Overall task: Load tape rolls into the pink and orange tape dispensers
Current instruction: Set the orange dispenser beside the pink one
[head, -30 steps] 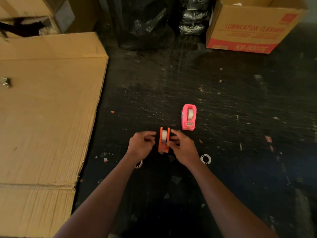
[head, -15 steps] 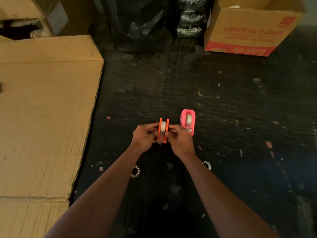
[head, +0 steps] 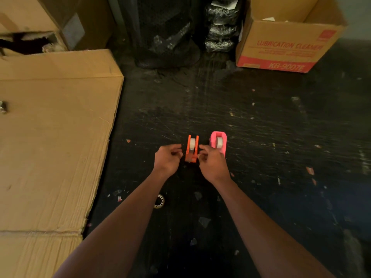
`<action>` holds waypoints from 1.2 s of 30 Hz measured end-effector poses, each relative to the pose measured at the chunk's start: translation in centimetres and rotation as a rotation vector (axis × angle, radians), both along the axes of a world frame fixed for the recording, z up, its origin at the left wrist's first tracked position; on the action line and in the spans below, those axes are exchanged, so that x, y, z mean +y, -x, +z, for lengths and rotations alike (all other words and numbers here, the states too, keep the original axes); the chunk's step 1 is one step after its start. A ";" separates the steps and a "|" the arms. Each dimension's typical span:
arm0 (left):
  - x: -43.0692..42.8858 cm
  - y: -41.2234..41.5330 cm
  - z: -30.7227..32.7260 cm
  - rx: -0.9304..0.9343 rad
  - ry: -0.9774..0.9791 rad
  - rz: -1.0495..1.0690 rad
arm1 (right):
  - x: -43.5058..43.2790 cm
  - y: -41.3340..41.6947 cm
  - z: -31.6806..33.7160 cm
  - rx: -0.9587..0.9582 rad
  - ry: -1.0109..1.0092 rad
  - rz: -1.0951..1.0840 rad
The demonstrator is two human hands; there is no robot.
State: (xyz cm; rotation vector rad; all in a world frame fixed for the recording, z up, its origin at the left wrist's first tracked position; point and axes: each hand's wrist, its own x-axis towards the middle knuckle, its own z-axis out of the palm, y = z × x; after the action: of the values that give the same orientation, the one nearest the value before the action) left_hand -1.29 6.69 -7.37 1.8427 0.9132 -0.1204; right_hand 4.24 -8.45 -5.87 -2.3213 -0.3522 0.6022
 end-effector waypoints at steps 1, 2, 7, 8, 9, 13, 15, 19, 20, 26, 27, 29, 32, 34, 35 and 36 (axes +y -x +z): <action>-0.2 0.8 0.5 0.011 -0.052 -0.022 | -0.4 0.4 0.2 -0.010 0.016 0.018; -0.4 1.7 1.0 0.020 -0.103 -0.051 | -0.9 0.8 0.4 -0.016 0.031 0.038; -1.6 6.8 1.9 0.076 -0.289 -0.178 | -4.5 3.0 0.9 -0.042 0.193 0.128; -1.9 7.8 1.8 0.108 -0.346 -0.208 | -5.4 3.5 0.9 -0.051 0.233 0.143; -2.1 8.7 1.6 0.145 -0.408 -0.240 | -6.2 3.9 0.9 -0.060 0.277 0.160; -3.3 12.1 0.4 0.308 -0.549 -0.310 | -9.1 5.4 0.7 -0.062 0.447 0.217; -3.9 13.2 -0.2 0.366 -0.540 -0.306 | -10.2 5.8 0.6 -0.045 0.515 0.220; -4.5 14.3 -1.0 0.299 -0.560 -0.256 | -11.6 6.6 0.1 -0.032 0.538 0.197; -4.6 14.4 -1.1 0.272 -0.558 -0.237 | -11.7 6.8 0.0 -0.037 0.526 0.187; -5.1 14.0 -0.1 0.194 -0.495 -0.152 | -9.9 7.8 1.1 -0.020 0.397 0.121; -5.0 13.9 0.1 0.177 -0.494 -0.147 | -9.2 7.9 1.4 -0.018 0.371 0.125; -4.3 13.5 0.7 0.141 -0.494 -0.149 | -7.4 8.1 2.0 -0.021 0.323 0.141; -2.2 12.4 1.4 0.099 -0.480 -0.176 | -4.0 8.1 2.9 -0.034 0.263 0.167; -0.4 11.4 1.8 0.084 -0.494 -0.202 | -1.5 7.9 3.3 -0.053 0.240 0.195; 0.6 10.8 2.1 0.079 -0.513 -0.215 | -0.3 7.7 3.4 -0.070 0.229 0.212; 1.5 10.1 2.3 0.075 -0.532 -0.224 | 1.0 7.4 3.5 -0.085 0.220 0.231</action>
State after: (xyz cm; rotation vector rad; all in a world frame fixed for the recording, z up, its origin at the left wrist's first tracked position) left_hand -11.41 8.23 -5.11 2.4490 0.8378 -0.0900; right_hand -3.15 -7.50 -2.39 -2.5425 -0.6288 0.6840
